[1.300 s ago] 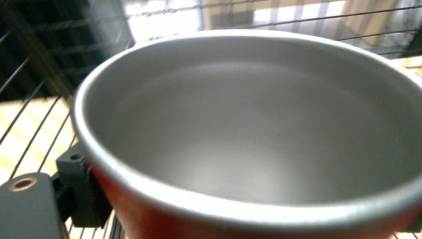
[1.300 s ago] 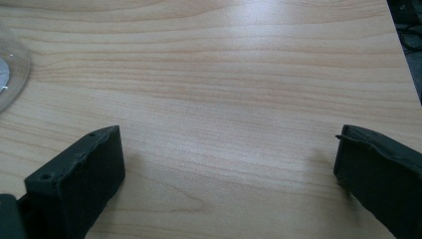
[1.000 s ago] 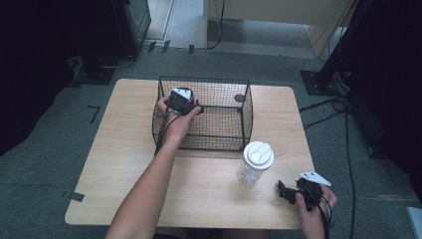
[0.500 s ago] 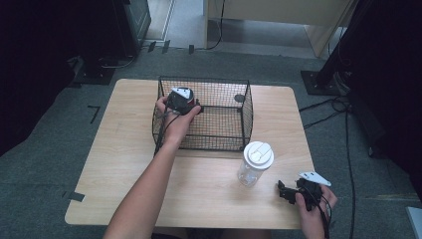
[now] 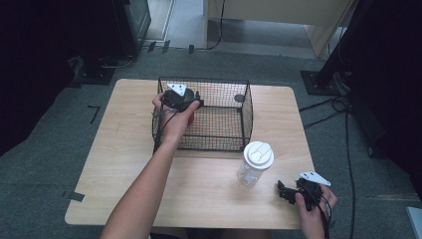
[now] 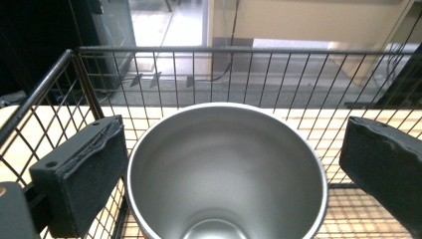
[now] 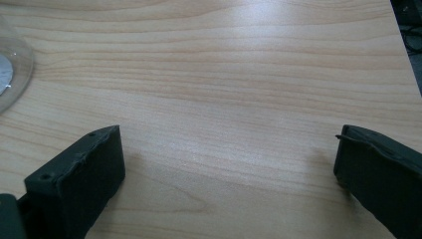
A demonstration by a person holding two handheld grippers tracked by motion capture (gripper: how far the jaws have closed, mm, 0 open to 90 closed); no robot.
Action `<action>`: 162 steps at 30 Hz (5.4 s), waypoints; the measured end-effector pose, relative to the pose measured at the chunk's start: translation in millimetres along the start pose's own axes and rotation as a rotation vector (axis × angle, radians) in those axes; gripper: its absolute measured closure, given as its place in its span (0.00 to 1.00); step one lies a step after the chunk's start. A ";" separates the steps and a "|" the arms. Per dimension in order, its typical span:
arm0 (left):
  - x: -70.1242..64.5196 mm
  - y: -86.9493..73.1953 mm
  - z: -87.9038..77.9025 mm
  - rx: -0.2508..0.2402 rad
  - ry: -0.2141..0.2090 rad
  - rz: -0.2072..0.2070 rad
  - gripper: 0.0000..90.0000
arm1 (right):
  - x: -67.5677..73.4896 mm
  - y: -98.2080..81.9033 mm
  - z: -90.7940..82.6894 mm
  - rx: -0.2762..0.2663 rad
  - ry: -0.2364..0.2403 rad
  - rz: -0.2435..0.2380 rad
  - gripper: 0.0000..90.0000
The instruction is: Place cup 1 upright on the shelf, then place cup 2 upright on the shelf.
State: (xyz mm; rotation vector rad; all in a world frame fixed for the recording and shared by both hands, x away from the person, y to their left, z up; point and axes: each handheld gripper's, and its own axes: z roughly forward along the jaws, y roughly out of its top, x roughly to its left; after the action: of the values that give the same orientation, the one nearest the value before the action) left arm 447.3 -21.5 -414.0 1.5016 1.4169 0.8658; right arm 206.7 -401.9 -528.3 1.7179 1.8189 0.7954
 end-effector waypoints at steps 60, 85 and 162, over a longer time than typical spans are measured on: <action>94.5 -41.6 -165.1 -0.109 -0.045 0.159 0.00 | 0.1 -0.1 0.0 0.000 0.003 -0.005 0.00; 153.6 -139.2 -191.8 -0.009 -0.004 0.086 0.00 | 1.1 0.6 0.7 -0.001 0.001 -0.008 0.00; 207.4 -170.7 -177.7 0.420 0.009 0.098 0.00 | 118.6 77.3 -32.4 -0.249 0.234 -0.132 0.17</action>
State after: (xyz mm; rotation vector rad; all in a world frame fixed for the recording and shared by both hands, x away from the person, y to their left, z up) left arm 241.5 202.2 -520.5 1.8935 1.6125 0.6565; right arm 229.4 -283.7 -446.9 1.3811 1.8687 1.1522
